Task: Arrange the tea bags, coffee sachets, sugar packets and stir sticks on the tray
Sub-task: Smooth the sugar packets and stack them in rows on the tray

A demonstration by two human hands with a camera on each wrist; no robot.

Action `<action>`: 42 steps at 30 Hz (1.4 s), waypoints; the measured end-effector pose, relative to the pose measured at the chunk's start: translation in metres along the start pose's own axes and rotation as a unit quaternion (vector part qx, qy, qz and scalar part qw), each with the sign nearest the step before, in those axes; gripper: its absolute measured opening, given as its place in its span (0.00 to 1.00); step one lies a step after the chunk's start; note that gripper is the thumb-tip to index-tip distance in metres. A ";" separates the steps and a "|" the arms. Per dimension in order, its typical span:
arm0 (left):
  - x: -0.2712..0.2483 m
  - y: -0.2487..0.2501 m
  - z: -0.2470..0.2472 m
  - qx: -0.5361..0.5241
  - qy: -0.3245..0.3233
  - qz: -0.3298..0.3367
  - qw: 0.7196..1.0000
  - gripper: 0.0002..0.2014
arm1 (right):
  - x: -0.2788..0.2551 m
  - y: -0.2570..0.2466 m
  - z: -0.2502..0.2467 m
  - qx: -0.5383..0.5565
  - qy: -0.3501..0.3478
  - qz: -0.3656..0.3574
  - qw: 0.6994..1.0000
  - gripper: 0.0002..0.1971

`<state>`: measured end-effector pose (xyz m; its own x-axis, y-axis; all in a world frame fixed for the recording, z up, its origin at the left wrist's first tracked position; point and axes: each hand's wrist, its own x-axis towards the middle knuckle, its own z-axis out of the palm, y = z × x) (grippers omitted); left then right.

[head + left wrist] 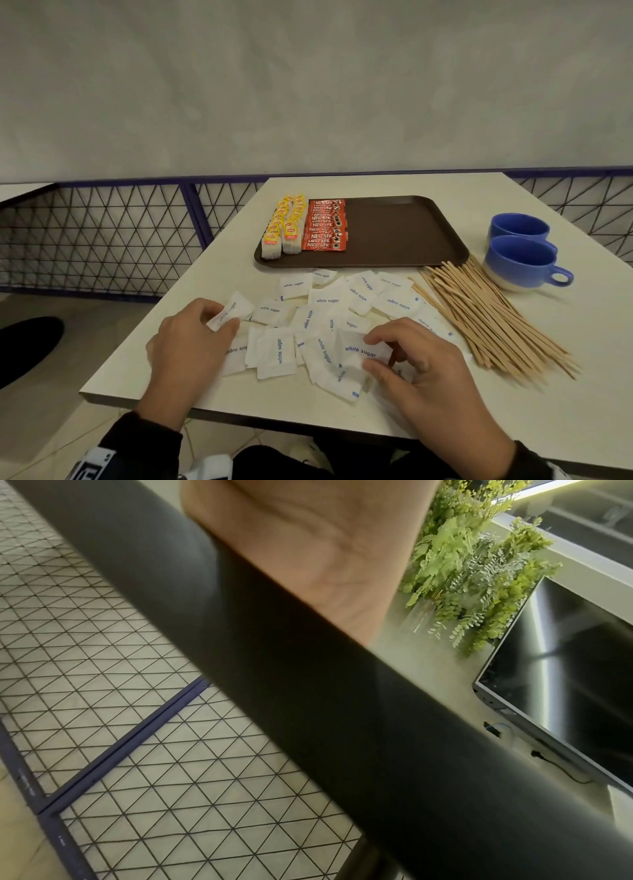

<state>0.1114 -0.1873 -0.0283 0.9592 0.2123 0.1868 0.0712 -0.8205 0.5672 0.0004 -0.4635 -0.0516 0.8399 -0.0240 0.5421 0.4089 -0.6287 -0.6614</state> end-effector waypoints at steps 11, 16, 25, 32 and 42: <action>-0.054 0.079 -0.006 -0.181 -0.192 0.170 0.949 0.10 | 0.003 -0.002 -0.004 0.174 0.009 0.067 0.982 0.20; -0.066 0.085 0.005 -0.228 -0.282 0.165 0.917 0.22 | 0.003 0.003 -0.002 0.138 0.036 0.038 0.989 0.17; -0.071 0.089 0.002 -0.239 -0.341 0.165 0.894 0.30 | 0.003 0.004 -0.002 0.122 0.040 0.025 0.991 0.17; -0.074 0.092 0.009 -0.198 -0.344 0.186 0.899 0.35 | 0.003 0.003 -0.002 0.099 0.037 0.005 0.994 0.15; -0.080 0.100 0.005 -0.216 -0.308 0.175 0.910 0.39 | 0.000 0.004 -0.001 0.141 0.069 0.048 0.986 0.10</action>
<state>0.0434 -0.2891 0.0100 0.8833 -0.4687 0.0062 -0.2541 -0.4677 0.8466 0.0016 -0.4671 -0.0538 0.8304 -0.1910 0.5234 0.4299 -0.3778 -0.8200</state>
